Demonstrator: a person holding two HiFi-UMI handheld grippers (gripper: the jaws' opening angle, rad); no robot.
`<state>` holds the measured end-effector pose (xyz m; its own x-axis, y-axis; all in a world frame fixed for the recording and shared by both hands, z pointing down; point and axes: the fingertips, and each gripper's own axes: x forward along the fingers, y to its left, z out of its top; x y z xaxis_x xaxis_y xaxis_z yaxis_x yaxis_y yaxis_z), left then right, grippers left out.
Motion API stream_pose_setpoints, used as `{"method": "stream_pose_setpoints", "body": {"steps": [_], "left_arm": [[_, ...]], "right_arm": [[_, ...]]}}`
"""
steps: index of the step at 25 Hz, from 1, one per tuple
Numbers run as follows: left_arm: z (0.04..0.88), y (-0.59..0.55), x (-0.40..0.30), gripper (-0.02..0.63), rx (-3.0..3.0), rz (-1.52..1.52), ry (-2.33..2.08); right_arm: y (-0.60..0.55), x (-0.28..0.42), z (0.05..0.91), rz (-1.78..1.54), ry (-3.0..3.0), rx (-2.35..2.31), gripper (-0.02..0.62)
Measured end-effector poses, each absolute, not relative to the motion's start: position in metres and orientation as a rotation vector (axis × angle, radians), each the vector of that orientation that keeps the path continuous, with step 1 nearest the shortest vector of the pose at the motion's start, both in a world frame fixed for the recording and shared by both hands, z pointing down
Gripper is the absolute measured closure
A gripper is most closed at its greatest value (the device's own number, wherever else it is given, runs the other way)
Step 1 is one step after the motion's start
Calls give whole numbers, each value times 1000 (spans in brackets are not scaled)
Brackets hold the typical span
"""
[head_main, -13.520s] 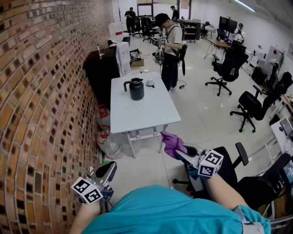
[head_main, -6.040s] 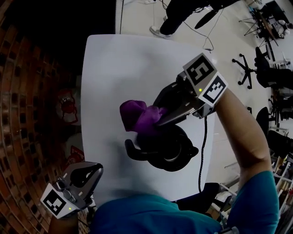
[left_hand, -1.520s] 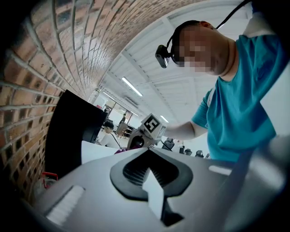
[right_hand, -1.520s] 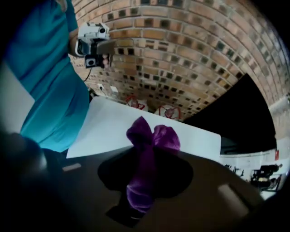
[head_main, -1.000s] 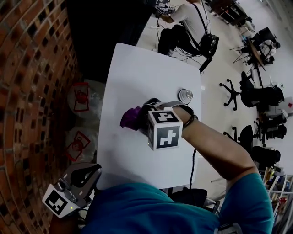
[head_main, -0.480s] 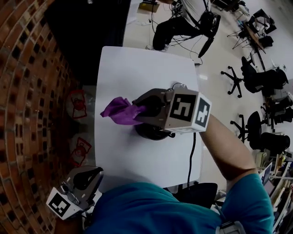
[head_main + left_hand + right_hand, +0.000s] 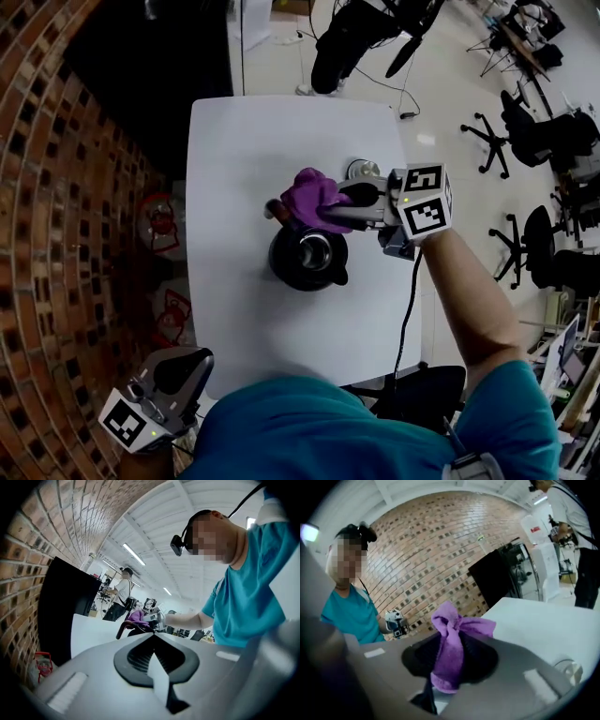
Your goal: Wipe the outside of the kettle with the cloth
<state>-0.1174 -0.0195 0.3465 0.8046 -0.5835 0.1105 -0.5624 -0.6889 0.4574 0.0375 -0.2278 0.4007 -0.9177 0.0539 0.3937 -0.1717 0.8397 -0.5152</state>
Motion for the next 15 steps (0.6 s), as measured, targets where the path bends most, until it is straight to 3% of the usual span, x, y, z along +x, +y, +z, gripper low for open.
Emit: {"method": "stream_pose_setpoints", "body": {"steps": [15], "left_arm": [[345, -23, -83, 604, 2520, 18, -759]], "right_arm": [[-174, 104, 411, 913, -2748, 237, 506]]}}
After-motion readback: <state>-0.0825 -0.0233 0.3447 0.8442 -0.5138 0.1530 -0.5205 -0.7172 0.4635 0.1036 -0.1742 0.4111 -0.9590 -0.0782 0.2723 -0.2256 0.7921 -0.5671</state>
